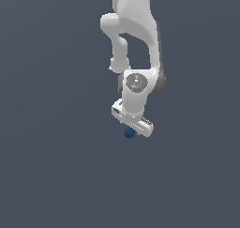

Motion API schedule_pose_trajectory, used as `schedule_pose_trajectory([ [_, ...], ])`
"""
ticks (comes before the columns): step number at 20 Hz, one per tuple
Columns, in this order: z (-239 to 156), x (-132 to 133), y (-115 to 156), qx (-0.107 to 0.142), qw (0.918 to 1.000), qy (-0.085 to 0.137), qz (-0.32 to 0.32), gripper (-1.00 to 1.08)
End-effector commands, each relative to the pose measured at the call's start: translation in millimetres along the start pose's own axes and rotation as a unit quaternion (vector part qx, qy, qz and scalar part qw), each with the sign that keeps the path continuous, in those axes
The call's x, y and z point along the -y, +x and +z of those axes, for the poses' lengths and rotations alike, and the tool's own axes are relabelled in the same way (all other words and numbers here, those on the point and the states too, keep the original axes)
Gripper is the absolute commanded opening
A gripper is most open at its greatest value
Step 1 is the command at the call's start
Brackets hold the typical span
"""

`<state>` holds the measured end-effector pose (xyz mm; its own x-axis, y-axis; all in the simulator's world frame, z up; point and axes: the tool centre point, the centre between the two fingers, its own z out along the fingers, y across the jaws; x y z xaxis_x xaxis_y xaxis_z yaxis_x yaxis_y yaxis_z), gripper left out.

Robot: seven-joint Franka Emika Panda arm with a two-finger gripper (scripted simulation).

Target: Pick up the object and move it to a goal position.

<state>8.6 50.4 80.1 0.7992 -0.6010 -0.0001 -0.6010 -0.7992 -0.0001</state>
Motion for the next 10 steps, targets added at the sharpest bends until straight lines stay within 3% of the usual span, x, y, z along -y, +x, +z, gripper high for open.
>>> schedule_pose_trajectory([
  [1,4.7,-0.4,-0.1,0.0,1.0,0.0,0.0,1.0],
  [10,45.0,-0.9,-0.8,0.0,1.0,0.0,0.002,1.0],
])
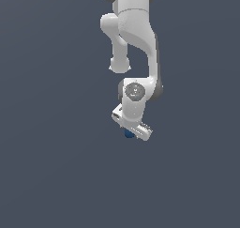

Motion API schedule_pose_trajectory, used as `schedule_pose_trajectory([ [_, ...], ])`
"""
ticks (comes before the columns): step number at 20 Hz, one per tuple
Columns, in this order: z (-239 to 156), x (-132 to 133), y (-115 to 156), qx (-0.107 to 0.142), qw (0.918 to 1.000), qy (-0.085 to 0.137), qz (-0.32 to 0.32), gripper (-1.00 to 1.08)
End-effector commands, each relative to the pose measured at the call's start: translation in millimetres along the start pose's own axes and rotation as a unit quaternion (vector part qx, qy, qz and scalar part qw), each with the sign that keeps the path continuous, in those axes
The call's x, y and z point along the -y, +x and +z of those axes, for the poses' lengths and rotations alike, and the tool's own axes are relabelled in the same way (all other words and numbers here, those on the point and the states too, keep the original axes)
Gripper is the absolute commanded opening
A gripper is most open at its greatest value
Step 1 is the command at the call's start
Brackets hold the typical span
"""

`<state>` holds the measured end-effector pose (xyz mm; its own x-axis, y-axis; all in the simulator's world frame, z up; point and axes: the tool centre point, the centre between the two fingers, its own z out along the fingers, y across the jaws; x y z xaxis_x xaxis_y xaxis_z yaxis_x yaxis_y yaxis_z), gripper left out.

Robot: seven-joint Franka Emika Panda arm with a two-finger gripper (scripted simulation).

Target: Pick up the object and move it to a goal position.

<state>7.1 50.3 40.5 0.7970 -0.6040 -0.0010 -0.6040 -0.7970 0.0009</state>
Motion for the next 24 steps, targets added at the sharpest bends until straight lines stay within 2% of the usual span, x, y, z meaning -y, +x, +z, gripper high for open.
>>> schedule_pose_trajectory([
  [1,7.5,0.4,0.4,0.0,1.0,0.0,0.0,1.0],
  [4,9.5,1.0,1.0,0.0,1.0,0.0,0.0,1.0],
  [5,9.5,1.0,1.0,0.0,1.0,0.0,0.0,-1.0],
  [17,8.1,2.3,0.8,0.0,1.0,0.001,0.0,-1.0],
  [24,-9.5,19.9,0.2,0.0,1.0,0.001,0.0,-1.0],
])
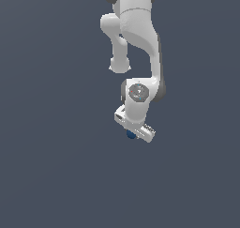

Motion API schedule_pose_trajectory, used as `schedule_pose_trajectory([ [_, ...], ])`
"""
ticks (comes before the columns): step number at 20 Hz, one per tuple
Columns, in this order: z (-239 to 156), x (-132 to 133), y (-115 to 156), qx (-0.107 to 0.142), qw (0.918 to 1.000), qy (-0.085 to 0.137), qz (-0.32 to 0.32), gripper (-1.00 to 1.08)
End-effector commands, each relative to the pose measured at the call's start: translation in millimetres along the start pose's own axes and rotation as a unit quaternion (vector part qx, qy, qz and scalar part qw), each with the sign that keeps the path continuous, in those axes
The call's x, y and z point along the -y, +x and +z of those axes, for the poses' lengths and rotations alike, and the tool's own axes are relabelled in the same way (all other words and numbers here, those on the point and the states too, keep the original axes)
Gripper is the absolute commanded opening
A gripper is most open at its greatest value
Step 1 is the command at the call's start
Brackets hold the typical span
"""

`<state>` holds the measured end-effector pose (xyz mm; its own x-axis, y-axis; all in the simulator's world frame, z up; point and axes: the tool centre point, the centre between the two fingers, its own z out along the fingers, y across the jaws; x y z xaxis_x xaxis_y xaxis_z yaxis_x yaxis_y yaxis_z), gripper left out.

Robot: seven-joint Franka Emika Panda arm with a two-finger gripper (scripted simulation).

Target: Pick up the object and move it to a goal position.

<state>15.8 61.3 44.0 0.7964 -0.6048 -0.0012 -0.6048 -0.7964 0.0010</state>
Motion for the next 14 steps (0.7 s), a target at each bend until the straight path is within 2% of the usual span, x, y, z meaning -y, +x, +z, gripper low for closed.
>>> schedule_pose_trajectory([
  [1,-10.2,10.0,-0.2,-0.001,1.0,0.0,0.0,-1.0],
  [14,-87.6,88.6,-1.2,-0.001,1.0,0.0,0.0,-1.0],
])
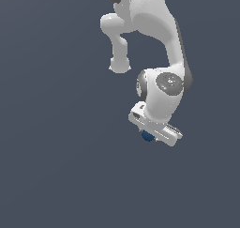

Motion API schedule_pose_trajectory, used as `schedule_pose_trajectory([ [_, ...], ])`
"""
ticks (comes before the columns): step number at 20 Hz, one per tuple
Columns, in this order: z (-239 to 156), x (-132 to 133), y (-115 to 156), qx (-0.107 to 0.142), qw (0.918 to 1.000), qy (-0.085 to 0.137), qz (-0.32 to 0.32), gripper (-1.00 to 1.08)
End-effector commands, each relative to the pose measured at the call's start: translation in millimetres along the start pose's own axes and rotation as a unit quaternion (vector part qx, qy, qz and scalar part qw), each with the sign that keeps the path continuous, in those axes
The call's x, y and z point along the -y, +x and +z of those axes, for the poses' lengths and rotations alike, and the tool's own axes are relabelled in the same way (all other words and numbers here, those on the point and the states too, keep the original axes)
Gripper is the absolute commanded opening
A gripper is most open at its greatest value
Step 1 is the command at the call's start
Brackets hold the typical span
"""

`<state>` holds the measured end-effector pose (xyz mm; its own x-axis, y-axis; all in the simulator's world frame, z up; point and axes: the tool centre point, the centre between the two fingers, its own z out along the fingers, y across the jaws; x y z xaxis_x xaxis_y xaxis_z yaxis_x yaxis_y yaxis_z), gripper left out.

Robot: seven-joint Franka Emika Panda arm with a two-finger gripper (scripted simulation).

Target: Pick up the object and move it to a goal position.

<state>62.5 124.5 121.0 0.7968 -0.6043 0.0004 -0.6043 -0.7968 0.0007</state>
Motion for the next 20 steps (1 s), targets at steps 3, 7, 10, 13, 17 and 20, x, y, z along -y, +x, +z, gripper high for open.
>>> schedule_pose_trajectory([
  [3,-27.9,28.2,0.1,0.0,1.0,0.0,0.0,-1.0],
  [7,-47.7,49.3,0.6,0.0,1.0,0.0,0.0,-1.0],
  [10,-59.2,61.8,1.0,0.0,1.0,0.0,0.0,-1.0],
  [13,-67.6,71.0,1.7,0.0,1.0,0.0,0.0,-1.0],
  [17,-75.3,79.7,2.4,0.0,1.0,0.0,0.0,-1.0],
  [20,-78.8,83.8,2.8,0.0,1.0,0.0,0.0,-1.0],
])
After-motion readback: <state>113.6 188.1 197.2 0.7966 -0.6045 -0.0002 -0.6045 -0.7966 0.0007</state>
